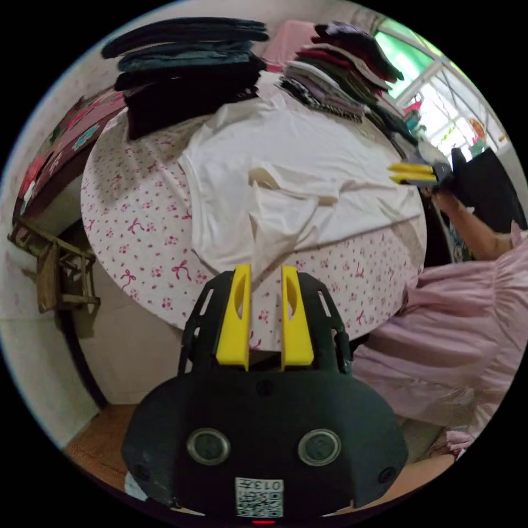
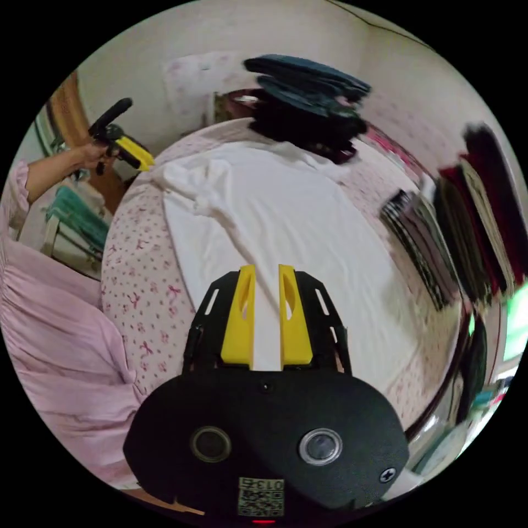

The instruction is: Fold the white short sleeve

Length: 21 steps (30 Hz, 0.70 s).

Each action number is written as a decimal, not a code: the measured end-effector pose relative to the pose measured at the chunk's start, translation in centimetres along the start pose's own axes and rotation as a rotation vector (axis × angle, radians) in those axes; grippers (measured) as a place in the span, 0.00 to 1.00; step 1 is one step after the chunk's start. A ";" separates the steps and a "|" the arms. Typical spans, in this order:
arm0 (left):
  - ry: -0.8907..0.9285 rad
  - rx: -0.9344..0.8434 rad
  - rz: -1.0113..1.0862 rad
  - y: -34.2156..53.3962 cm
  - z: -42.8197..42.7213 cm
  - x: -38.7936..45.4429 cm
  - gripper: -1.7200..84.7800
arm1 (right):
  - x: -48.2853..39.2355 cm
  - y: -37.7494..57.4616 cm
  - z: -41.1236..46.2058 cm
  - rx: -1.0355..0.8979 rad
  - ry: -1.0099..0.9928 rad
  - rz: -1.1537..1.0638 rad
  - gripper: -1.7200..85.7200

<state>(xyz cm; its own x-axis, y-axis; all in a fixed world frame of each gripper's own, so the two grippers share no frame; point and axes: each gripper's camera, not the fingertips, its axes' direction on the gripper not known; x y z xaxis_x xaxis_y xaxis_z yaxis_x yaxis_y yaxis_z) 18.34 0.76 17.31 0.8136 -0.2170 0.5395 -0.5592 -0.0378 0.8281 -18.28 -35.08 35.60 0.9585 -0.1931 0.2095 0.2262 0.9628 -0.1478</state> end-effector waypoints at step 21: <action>0.048 -0.219 0.159 -7.8 4.0 -3.2 0.02 | 6.2 -11.9 13.5 -0.122 -0.339 0.234 0.08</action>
<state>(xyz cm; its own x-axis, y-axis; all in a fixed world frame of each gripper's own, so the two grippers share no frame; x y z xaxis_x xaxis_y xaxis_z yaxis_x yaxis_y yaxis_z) 19.48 -2.19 8.47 0.7278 -0.1565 0.6677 -0.6372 0.2057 0.7428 -17.40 -45.21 51.69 0.8801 0.1202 0.4594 0.0482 0.9398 -0.3382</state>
